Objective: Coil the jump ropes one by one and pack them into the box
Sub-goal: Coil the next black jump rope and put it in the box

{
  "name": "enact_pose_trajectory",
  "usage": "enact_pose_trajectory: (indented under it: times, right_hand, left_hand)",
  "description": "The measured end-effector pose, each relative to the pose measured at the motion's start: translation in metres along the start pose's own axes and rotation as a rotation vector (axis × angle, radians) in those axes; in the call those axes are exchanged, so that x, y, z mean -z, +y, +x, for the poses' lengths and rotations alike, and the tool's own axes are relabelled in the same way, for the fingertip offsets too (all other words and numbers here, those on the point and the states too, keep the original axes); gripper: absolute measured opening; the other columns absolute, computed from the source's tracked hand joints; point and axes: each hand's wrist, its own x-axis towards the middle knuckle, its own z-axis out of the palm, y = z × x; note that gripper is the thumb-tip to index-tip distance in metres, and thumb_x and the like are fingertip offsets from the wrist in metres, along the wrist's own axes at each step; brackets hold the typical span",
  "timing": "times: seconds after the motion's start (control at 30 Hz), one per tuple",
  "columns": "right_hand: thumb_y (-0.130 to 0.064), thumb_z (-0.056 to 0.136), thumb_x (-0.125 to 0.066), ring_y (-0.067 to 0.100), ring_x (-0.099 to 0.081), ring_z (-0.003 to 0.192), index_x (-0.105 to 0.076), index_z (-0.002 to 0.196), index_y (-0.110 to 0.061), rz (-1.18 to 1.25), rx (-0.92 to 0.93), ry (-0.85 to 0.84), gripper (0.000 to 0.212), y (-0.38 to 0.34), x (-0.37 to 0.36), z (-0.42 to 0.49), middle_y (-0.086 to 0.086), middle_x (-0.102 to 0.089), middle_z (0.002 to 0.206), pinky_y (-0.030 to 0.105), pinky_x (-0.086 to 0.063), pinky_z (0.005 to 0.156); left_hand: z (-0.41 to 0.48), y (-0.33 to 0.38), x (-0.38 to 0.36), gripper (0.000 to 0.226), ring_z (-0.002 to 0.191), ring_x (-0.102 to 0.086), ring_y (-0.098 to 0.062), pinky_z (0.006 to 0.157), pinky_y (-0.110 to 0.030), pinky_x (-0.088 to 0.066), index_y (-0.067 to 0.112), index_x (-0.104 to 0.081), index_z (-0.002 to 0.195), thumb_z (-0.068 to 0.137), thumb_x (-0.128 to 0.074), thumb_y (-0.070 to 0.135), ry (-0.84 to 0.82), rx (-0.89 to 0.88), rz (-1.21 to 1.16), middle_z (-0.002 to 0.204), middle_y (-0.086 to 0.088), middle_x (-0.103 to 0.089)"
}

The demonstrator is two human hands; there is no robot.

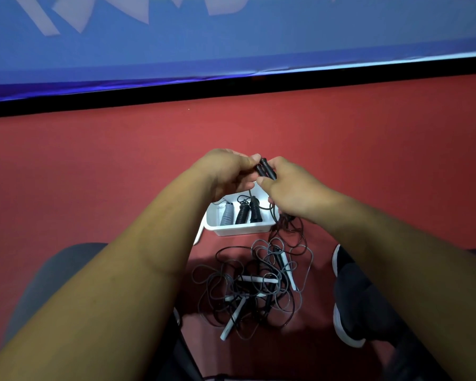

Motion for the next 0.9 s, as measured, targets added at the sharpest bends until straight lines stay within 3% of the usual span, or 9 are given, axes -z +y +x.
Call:
enact_pose_trajectory:
  times: [0.1, 0.23, 0.3, 0.37, 0.5, 0.6, 0.67, 0.73, 0.9]
  right_hand:
    - [-0.029, 0.109, -0.054, 0.028, -0.065, 0.095, -0.06, 0.121, -0.016, -0.077, 0.034, 0.008, 0.019, -0.002, 0.006, 0.0, 0.005, -0.066, 0.102, 0.042, -0.053, 0.082]
    - [-0.031, 0.105, -0.056, 0.022, -0.055, 0.07, -0.064, 0.112, -0.017, -0.081, 0.052, 0.002, 0.018, -0.003, 0.012, 0.0, 0.001, -0.06, 0.082, 0.036, -0.041, 0.062]
    - [-0.031, 0.102, -0.06, 0.02, -0.051, 0.064, -0.067, 0.108, -0.014, -0.073, 0.061, 0.012, 0.019, -0.005, 0.015, 0.0, -0.001, -0.057, 0.075, 0.034, -0.037, 0.058]
    - [-0.032, 0.099, -0.067, 0.017, -0.05, 0.063, -0.067, 0.106, -0.013, -0.062, 0.064, 0.018, 0.02, -0.006, 0.018, -0.002, -0.003, -0.057, 0.075, 0.033, -0.036, 0.057]
    - [-0.033, 0.093, -0.076, 0.017, -0.055, 0.067, -0.063, 0.104, -0.019, -0.065, 0.04, 0.027, 0.021, -0.004, 0.022, -0.002, -0.001, -0.062, 0.084, 0.031, -0.039, 0.057]
    - [-0.031, 0.092, -0.074, 0.019, -0.058, 0.067, -0.062, 0.1, -0.02, -0.083, 0.004, 0.058, 0.019, -0.003, 0.024, 0.001, 0.002, -0.065, 0.088, 0.031, -0.041, 0.056]
    - [-0.033, 0.092, -0.071, 0.022, -0.058, 0.068, -0.061, 0.096, -0.019, -0.092, -0.018, 0.077, 0.018, -0.002, 0.024, 0.003, 0.004, -0.065, 0.088, 0.032, -0.041, 0.057]
    - [-0.033, 0.095, -0.065, 0.023, -0.056, 0.068, -0.06, 0.092, -0.019, -0.15, -0.036, 0.086, 0.016, 0.001, 0.025, 0.004, 0.005, -0.064, 0.087, 0.032, -0.038, 0.056]
    - [-0.028, 0.103, -0.052, 0.021, -0.051, 0.063, -0.051, 0.086, -0.021, -0.227, -0.022, 0.092, 0.018, 0.001, 0.025, 0.004, 0.004, -0.058, 0.083, 0.032, -0.035, 0.053]
  left_hand:
    - [0.001, 0.002, 0.006, 0.018, 0.075, -0.069, -0.022, 0.067, -0.033, -0.06, 0.013, -0.065, 0.112, 0.106, -0.051, 0.004, 0.074, -0.087, 0.162, 0.083, -0.009, -0.071]
    - [-0.004, 0.002, 0.011, 0.048, 0.078, -0.06, -0.015, 0.067, -0.028, -0.051, 0.03, -0.074, 0.12, 0.095, -0.058, -0.007, 0.003, -0.199, 0.437, 0.098, -0.005, -0.069]
    - [-0.006, 0.002, 0.009, 0.05, 0.079, -0.062, -0.011, 0.061, -0.017, -0.048, 0.021, -0.074, 0.125, 0.092, -0.059, -0.013, -0.043, -0.263, 0.45, 0.11, -0.01, -0.07]
    - [-0.006, 0.001, 0.008, 0.039, 0.072, -0.063, -0.001, 0.062, -0.01, -0.047, 0.011, -0.074, 0.121, 0.093, -0.06, -0.013, -0.038, -0.342, 0.448, 0.106, -0.006, -0.072]
    - [0.004, -0.003, 0.007, 0.017, 0.072, -0.054, -0.013, 0.073, -0.03, -0.046, 0.021, -0.074, 0.096, 0.099, -0.063, 0.007, 0.058, -0.418, 0.55, 0.086, -0.005, -0.07]
    - [0.005, -0.004, 0.003, 0.021, 0.079, -0.065, -0.022, 0.087, -0.048, -0.06, 0.022, -0.071, 0.09, 0.099, -0.059, 0.007, 0.076, -0.4, 0.507, 0.089, -0.009, -0.077]
    - [0.003, -0.003, 0.001, 0.022, 0.085, -0.072, -0.036, 0.093, -0.058, -0.059, 0.019, -0.069, 0.09, 0.1, -0.056, 0.005, 0.081, -0.385, 0.458, 0.088, -0.012, -0.078]
    - [0.002, -0.001, 0.0, 0.019, 0.092, -0.073, -0.044, 0.091, -0.06, -0.059, 0.012, -0.066, 0.094, 0.102, -0.053, 0.003, 0.095, -0.381, 0.405, 0.089, -0.017, -0.077]
    - [-0.002, 0.006, -0.001, 0.013, 0.08, -0.07, -0.025, 0.088, -0.05, -0.063, 0.005, -0.062, 0.099, 0.104, -0.051, 0.0, 0.081, -0.366, 0.262, 0.089, -0.018, -0.073]
